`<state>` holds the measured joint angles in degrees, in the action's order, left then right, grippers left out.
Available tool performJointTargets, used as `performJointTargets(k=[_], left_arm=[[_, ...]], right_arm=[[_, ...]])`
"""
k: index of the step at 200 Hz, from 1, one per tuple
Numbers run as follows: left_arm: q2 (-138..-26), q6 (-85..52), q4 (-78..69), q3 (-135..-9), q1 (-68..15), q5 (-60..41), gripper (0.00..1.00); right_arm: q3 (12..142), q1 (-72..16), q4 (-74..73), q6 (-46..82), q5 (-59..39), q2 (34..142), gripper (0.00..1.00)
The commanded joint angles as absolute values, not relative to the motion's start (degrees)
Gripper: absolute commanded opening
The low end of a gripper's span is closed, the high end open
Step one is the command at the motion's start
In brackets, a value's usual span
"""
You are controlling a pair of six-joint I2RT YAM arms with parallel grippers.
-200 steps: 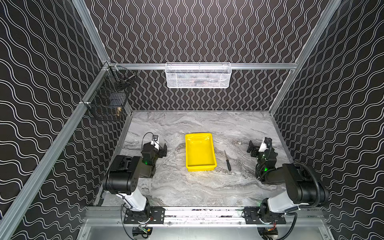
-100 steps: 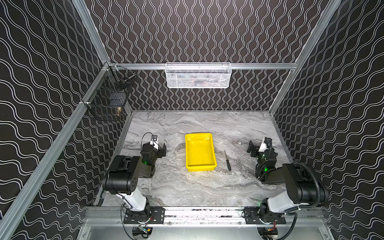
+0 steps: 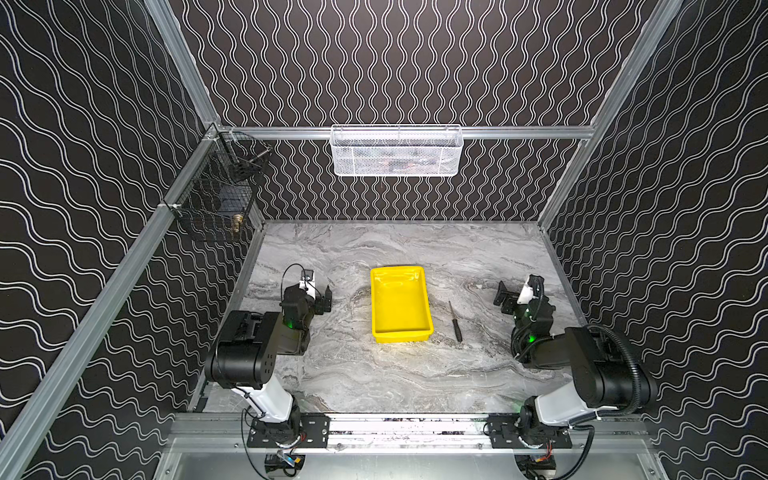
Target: Put the screwdriver in the bin
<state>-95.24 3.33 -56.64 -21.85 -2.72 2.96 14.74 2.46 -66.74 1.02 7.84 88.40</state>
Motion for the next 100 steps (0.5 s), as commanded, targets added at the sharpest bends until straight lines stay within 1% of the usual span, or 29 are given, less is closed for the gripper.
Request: performJointTargets(k=[1,53,100], left_arm=[[-95.32,3.21,-57.18,-22.24,-2.64,3.16,0.99],[-95.08,2.98,-58.3,-21.35,-2.64,2.8,0.99],[-94.93,3.36,-58.95,-21.12,-3.6,5.91,0.99]], right_arm=[[14.85,2.46,-68.4,1.05,7.76,88.42,0.99],[14.99,2.46,-68.12,1.14,7.54,88.4,0.99],[14.85,2.46,-68.46,1.05,7.56,88.42,0.99]])
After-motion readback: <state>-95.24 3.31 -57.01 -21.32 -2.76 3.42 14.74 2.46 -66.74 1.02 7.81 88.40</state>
